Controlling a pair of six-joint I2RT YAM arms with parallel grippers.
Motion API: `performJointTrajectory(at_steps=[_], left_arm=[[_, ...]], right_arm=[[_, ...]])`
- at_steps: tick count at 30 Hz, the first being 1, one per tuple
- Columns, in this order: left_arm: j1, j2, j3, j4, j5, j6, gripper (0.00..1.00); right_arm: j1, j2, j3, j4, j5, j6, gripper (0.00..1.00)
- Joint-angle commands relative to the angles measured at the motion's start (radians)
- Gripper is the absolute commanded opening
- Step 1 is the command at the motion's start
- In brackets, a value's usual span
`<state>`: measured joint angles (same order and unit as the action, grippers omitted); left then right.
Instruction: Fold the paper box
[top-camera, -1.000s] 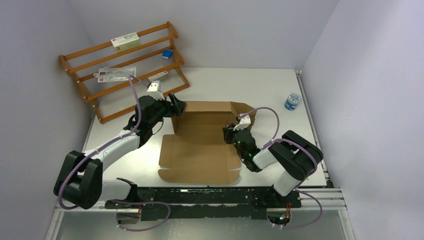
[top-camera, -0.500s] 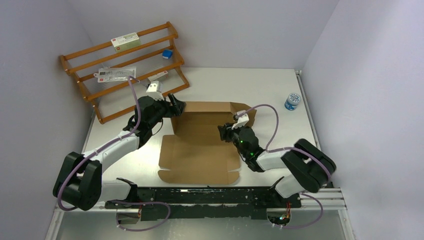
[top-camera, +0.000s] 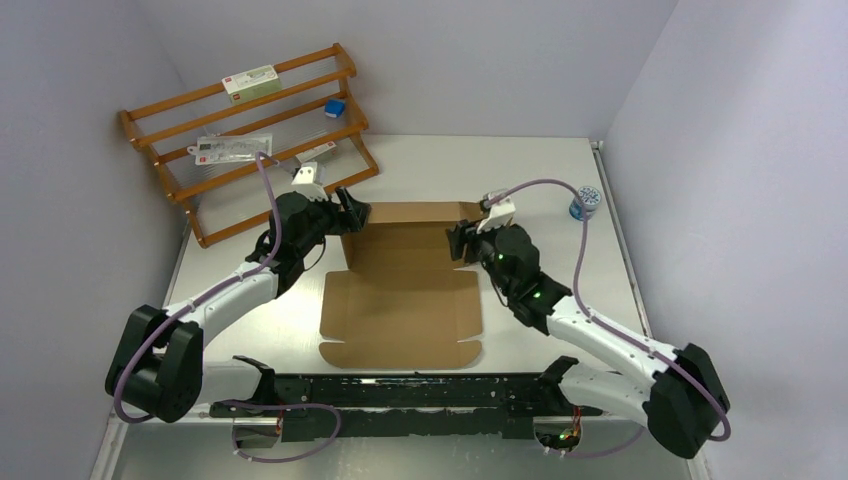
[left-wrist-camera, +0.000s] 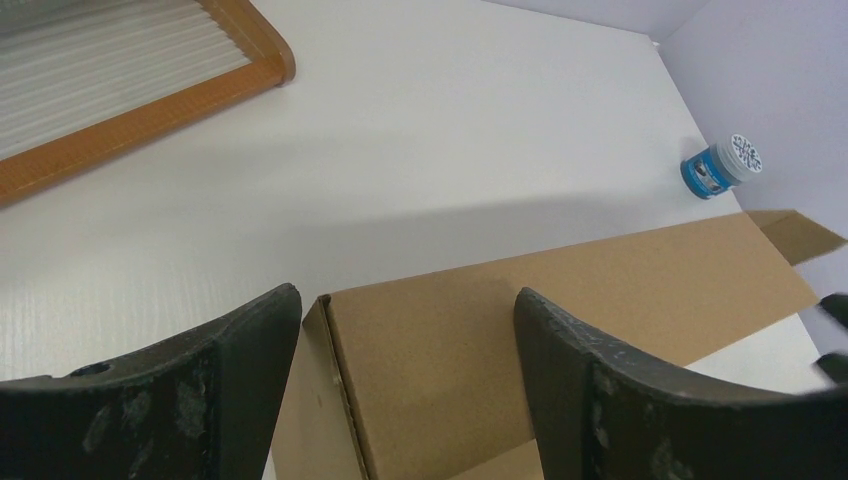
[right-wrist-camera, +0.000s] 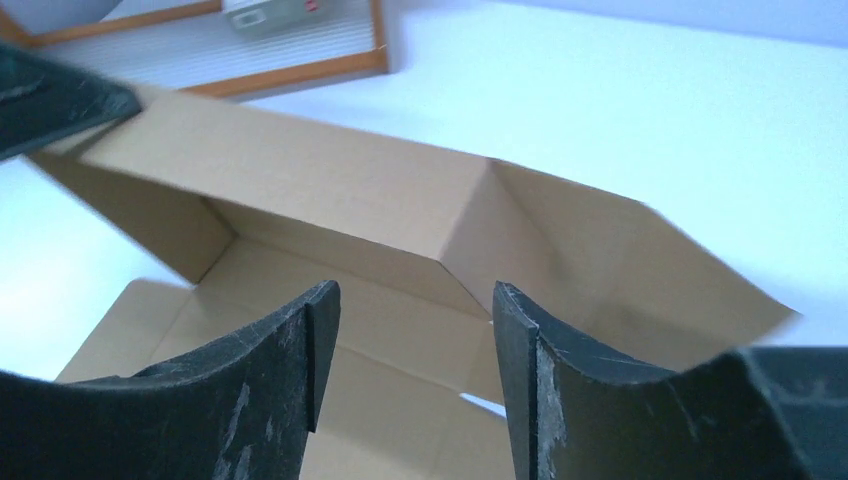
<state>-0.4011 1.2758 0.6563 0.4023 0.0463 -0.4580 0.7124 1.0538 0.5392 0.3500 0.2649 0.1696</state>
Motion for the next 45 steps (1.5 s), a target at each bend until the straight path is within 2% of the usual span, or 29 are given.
performJointTrajectory(at_steps=[1, 5, 8, 15, 21, 25, 32, 45], left_arm=[[-0.004, -0.017, -0.006, -0.043, -0.029, 0.028, 0.82], [-0.004, -0.011, -0.006, -0.042, -0.03, 0.027, 0.83], [-0.004, -0.009, -0.004, -0.043, -0.025, 0.03, 0.82], [-0.004, -0.007, -0.003, -0.044, -0.022, 0.031, 0.82], [-0.004, -0.009, 0.004, -0.054, -0.02, 0.038, 0.82], [-0.004, -0.015, 0.003, -0.056, -0.021, 0.041, 0.83], [-0.004, -0.007, 0.006, -0.053, 0.0, 0.04, 0.82], [-0.004, -0.01, 0.001, -0.036, 0.021, 0.027, 0.82]], right_arm=[[-0.069, -0.063, 0.122, -0.312, 0.075, -0.071, 0.62], [-0.145, -0.062, 0.223, -0.394, 0.053, -0.096, 0.64], [-0.18, -0.041, 0.268, -0.392, 0.042, -0.143, 0.7], [-0.257, 0.132, 0.382, -0.45, -0.061, -0.242, 0.81], [-0.297, 0.209, 0.428, -0.493, -0.191, -0.312, 0.83], [-0.299, 0.235, 0.431, -0.513, -0.224, -0.321, 0.83], [-0.301, 0.286, 0.445, -0.507, -0.259, -0.311, 0.79], [-0.299, 0.325, 0.502, -0.587, -0.38, -0.159, 0.49]])
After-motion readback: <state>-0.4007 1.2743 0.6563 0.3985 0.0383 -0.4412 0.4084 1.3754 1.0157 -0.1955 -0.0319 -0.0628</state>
